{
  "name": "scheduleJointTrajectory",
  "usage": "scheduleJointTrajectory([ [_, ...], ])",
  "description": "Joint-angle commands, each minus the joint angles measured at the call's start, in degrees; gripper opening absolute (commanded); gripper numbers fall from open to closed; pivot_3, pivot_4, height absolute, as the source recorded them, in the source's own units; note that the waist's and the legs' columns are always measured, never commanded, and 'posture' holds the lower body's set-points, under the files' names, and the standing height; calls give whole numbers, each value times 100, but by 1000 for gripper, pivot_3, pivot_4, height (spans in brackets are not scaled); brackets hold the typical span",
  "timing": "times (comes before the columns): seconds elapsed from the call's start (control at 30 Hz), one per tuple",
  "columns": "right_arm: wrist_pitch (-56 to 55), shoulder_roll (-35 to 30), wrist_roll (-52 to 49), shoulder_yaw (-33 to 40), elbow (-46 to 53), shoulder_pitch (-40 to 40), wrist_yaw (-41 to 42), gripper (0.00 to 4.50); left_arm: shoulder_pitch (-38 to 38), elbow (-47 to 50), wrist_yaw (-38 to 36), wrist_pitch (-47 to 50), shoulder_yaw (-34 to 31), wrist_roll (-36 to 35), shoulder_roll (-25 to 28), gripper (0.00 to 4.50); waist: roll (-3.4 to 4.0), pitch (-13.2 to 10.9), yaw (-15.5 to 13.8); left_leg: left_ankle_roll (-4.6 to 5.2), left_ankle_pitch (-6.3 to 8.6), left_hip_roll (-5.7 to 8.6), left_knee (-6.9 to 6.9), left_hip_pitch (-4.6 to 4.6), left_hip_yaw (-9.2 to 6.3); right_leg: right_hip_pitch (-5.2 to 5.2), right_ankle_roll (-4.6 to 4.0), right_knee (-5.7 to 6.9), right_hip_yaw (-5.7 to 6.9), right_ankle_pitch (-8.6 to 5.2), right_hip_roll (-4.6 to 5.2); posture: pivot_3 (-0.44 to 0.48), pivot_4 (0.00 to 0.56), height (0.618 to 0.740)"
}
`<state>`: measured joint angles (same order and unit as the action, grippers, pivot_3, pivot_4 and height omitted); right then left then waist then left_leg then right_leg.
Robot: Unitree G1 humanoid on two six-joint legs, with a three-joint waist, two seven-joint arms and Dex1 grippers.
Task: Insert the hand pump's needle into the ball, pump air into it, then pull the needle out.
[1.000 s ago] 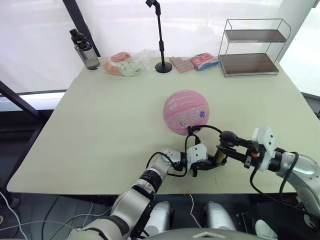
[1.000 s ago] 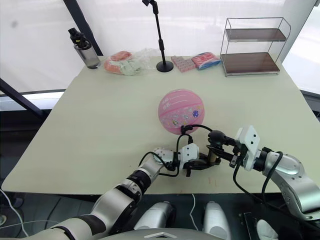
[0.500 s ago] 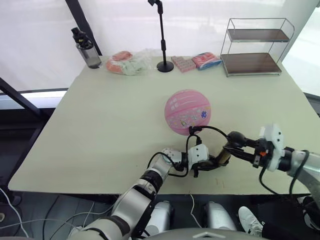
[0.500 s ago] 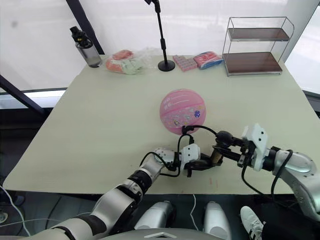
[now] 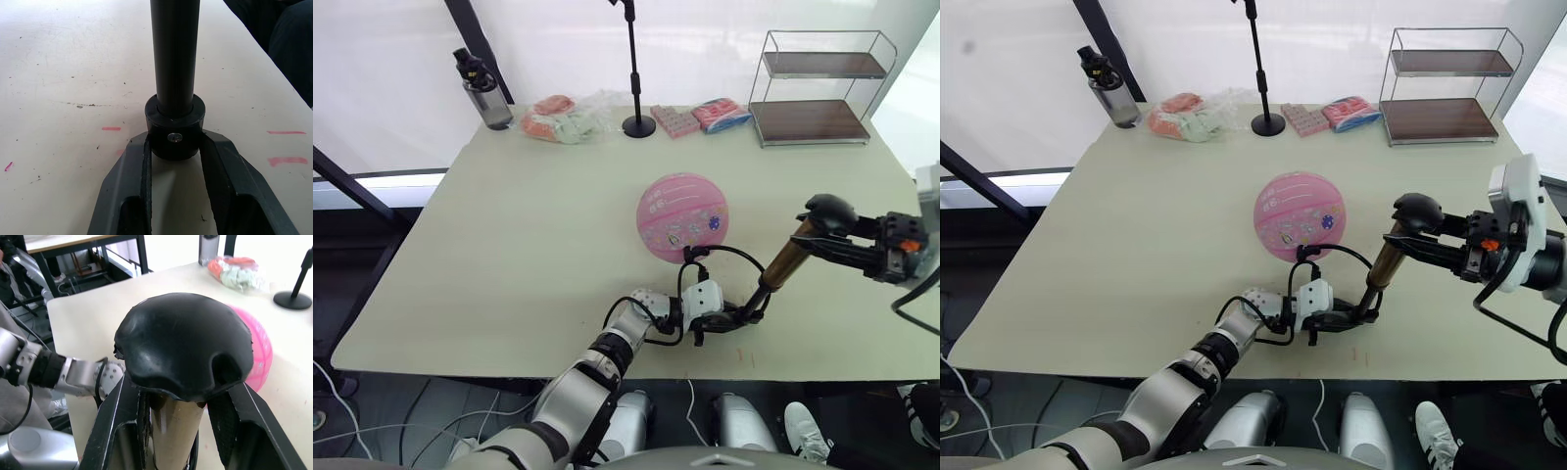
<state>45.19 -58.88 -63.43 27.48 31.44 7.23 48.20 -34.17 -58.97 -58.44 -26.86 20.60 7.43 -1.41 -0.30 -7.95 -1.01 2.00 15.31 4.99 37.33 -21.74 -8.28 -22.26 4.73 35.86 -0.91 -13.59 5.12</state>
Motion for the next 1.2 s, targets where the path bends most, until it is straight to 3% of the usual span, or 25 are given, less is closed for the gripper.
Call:
scheduleJointTrajectory([
  [0.03, 12, -189, -359, 568, -88, 445, -175, 1080, 243, -354, -6, 187, 115, 195, 118, 1095, 0, -1, 1, 0, 0, 0, 0, 0, 1, 0, 0, 0, -1, 0, 0, 0, 150, 740],
  [0.43, 430, -403, -648, 519, -156, 719, -199, 1080, 250, -355, -8, 170, 154, 179, 141, 1095, 10, -4, -18, 0, -1, 1, 3, -27, 5, -31, -2, 5, -4, 2, 2, 0, 150, 740],
  [0.67, -116, -135, 664, -132, 16, -219, 45, 1080, 255, -344, -10, 157, 157, 183, 154, 1095, 6, 0, -20, 0, -1, 1, 2, -16, 6, -21, -2, 5, -5, 2, 1, 0, 150, 740],
  [0.87, -857, 388, 1531, -975, 8, -818, 67, 1080, 262, -339, 8, 156, 147, 209, 159, 1095, -29, 31, 37, -1, 0, -18, 0, 45, 7, 36, 24, 6, -4, -14, -15, 0, 150, 740],
  [1.2, -2178, 1344, 3177, -2516, -939, -1455, -68, 1080, 264, -328, 34, 164, 102, 247, 160, 1095, -65, 75, 37, -3, 1, -21, -23, 98, 9, 66, 24, 3, -10, -17, -17, 0, 150, 740],
])
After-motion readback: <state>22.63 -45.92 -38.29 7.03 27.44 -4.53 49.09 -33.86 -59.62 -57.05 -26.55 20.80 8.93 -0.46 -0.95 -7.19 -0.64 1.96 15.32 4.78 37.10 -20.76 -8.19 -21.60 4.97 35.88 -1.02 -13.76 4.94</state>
